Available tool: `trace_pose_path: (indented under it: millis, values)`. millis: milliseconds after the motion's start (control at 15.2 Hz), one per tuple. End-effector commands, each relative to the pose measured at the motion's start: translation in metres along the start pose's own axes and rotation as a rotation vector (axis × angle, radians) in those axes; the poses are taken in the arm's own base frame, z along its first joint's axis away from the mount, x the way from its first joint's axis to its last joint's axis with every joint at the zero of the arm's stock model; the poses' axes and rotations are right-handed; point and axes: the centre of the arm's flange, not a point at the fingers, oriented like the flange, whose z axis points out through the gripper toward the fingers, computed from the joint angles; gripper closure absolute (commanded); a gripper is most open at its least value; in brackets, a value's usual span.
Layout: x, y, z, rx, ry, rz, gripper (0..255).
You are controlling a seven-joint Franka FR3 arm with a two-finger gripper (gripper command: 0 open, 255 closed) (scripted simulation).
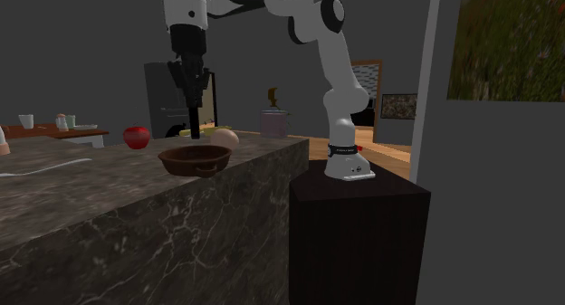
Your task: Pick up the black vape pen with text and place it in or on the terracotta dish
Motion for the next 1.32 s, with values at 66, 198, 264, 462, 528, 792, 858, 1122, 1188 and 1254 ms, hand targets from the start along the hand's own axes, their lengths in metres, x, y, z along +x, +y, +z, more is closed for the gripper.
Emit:
trace_pose_path:
  millis: [66,198,264,462,528,792,858,1122,1188,1254]
  values:
    - [0.000,-0.001,0.015,0.000,0.000,0.000,255]
    - [0.000,-0.001,0.026,0.000,0.000,0.000,255]
    - [0.000,-0.001,0.031,0.000,0.000,0.000,255]
    - [0.000,-0.001,0.034,0.000,0.000,0.000,255]
    - [0.000,-0.001,0.034,0.000,0.000,0.000,255]
    - [0.000,-0.001,0.034,0.000,0.000,0.000,255]
    - [0.000,-0.001,0.034,0.000,0.000,0.000,0]
    - [0.000,-0.001,0.034,0.000,0.000,0.000,0]
    - [0.000,-0.001,0.034,0.000,0.000,0.000,0]
    - [0.000,-0.001,0.021,0.000,0.000,0.000,0]
